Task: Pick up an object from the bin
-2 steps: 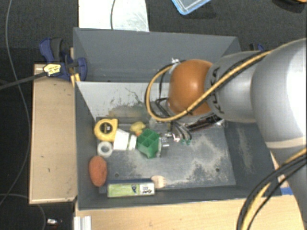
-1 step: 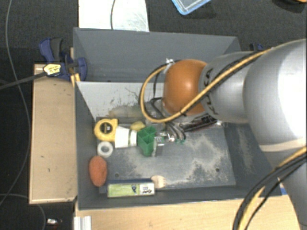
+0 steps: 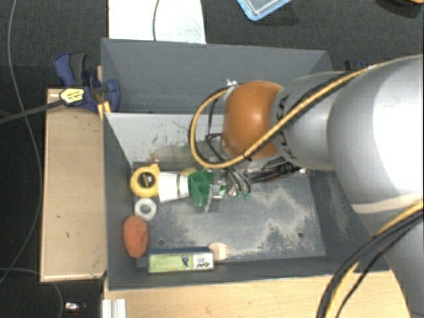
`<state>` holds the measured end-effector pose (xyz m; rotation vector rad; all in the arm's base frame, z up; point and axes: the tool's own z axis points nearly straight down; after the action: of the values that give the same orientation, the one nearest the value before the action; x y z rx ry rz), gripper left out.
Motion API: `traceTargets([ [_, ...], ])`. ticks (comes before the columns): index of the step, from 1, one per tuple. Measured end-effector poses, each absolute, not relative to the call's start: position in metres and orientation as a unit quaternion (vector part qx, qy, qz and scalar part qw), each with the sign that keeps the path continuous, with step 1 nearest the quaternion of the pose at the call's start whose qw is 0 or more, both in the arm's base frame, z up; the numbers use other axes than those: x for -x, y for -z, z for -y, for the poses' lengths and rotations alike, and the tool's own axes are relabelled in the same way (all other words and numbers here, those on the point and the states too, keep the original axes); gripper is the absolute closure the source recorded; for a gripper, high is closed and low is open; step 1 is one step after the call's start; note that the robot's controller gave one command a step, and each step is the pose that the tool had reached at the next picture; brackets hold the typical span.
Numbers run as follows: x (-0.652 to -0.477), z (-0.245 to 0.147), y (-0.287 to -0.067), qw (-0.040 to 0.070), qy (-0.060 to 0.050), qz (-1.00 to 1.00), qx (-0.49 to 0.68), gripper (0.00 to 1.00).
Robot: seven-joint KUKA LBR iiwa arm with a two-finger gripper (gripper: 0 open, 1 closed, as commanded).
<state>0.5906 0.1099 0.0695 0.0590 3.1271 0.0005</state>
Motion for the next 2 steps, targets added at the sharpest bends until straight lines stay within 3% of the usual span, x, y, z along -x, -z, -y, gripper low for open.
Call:
traceTargets([
  [1, -0.591, -0.11, -0.07, 0.007, 0.0, -1.0, -0.019, 1.0],
  [2, -0.589, -0.116, -0.123, 0.011, -0.001, -1.0, -0.018, 1.0],
])
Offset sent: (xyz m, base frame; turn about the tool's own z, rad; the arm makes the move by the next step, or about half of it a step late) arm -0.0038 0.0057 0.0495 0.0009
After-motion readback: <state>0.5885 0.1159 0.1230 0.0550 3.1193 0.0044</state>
